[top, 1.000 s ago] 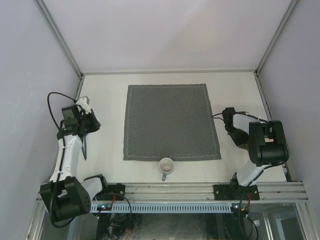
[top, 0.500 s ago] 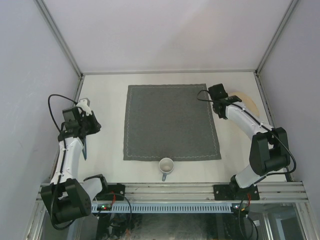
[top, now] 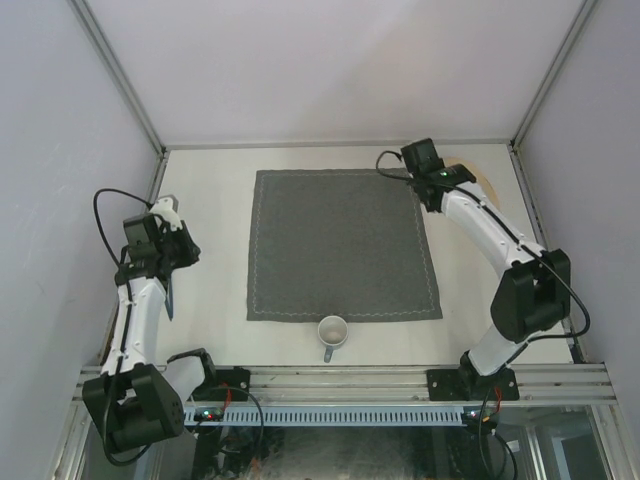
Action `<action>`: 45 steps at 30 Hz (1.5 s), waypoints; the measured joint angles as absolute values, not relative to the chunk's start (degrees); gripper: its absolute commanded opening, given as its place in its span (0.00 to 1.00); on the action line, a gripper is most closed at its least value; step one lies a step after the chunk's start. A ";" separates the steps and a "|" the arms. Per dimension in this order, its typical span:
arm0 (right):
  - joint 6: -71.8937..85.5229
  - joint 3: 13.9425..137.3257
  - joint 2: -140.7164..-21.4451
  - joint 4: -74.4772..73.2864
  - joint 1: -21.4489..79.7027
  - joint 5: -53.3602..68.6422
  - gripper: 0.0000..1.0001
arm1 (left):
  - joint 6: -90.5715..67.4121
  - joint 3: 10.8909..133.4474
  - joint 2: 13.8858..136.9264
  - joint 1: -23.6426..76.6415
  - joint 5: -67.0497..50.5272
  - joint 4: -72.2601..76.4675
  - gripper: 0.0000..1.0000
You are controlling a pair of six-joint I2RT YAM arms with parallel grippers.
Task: Set the dinner table for one person
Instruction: Place the plate on the napkin.
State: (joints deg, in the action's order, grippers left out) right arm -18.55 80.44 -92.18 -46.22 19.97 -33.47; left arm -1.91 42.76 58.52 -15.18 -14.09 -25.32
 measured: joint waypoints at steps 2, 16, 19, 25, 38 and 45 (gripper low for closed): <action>-17.76 85.45 -94.61 -47.00 22.41 -32.05 0.00 | -1.87 42.65 57.89 -15.18 -14.02 -25.15 0.21; -23.81 89.45 -111.09 -39.79 50.37 -34.28 0.00 | -0.89 39.75 54.06 -15.55 -11.68 -23.88 0.20; -26.44 86.67 -111.35 -37.17 53.67 -36.23 0.00 | -0.89 39.75 54.68 -15.57 -11.49 -23.59 0.20; -33.36 80.47 -111.35 -29.45 57.41 -41.19 0.00 | -0.89 39.75 55.29 -15.57 -10.85 -23.46 0.21; -41.74 76.77 -111.53 -18.52 63.61 -46.04 0.00 | -0.89 39.75 55.92 -15.64 -10.59 -23.24 0.20; -41.39 72.71 -112.40 -19.73 65.34 -45.12 0.00 | -0.89 39.75 55.94 -15.68 -10.57 -23.20 0.20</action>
State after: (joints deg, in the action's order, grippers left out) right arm -41.39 72.71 -112.40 -19.73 65.34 -45.12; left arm -0.89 39.75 55.94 -15.68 -10.57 -23.20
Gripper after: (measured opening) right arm 0.032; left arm 0.207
